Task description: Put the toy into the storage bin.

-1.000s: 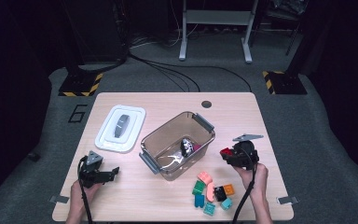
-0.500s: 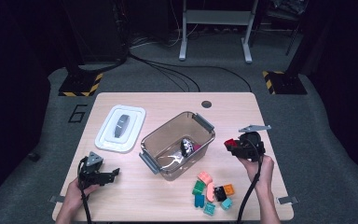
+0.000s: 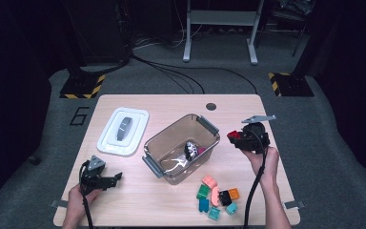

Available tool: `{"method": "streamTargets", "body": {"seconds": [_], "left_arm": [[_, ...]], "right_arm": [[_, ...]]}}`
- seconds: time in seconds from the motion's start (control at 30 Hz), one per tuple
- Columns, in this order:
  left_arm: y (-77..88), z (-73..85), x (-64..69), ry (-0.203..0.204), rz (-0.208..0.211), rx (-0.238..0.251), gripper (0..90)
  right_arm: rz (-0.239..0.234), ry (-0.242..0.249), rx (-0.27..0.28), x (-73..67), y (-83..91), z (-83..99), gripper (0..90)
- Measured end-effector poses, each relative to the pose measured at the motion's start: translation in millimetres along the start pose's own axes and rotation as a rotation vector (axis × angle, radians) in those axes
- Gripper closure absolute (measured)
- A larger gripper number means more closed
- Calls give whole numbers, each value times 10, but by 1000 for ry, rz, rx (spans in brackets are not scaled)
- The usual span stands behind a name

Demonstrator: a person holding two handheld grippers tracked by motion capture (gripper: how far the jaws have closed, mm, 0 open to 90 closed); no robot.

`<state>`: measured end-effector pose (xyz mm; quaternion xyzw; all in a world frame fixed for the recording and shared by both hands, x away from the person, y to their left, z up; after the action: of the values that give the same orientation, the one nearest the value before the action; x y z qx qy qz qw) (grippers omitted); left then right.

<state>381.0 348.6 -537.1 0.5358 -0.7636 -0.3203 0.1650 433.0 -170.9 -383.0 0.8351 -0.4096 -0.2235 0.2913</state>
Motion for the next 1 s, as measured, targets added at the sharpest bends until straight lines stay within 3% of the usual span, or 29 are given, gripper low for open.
{"method": "streamTargets", "body": {"seconds": [0.07,0.2,0.4,0.8,1.0], "left_arm": [[0,0,0,0,0,0,130],[0,-1,-1,0,1,-1,130],[0,0,-1,0,2,0,130],[1,2,-2,-3,3,1,130],[1,3,-2,-3,5,2,130]], "right_arm": [[-3,-10,5,-39,8,-60,587],[-12,31,11,-96,12,-166,587],[-36,53,5,-227,-71,-285,587],[-59,124,-77,-432,-396,-325,587],[-27,176,-126,-497,-464,-325,586]]}}
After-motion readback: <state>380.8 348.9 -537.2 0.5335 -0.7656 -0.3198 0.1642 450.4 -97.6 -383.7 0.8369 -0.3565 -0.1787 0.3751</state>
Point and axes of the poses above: each handheld gripper's, and its own axes: y roughly backward along the jaws, z roughly out of its underside, x roughly to its right, the point moved 1 cm from there along -y, roughly forward along the jaws, and after that the axes turned 8 degrees about -z, right-handed, at the moved point
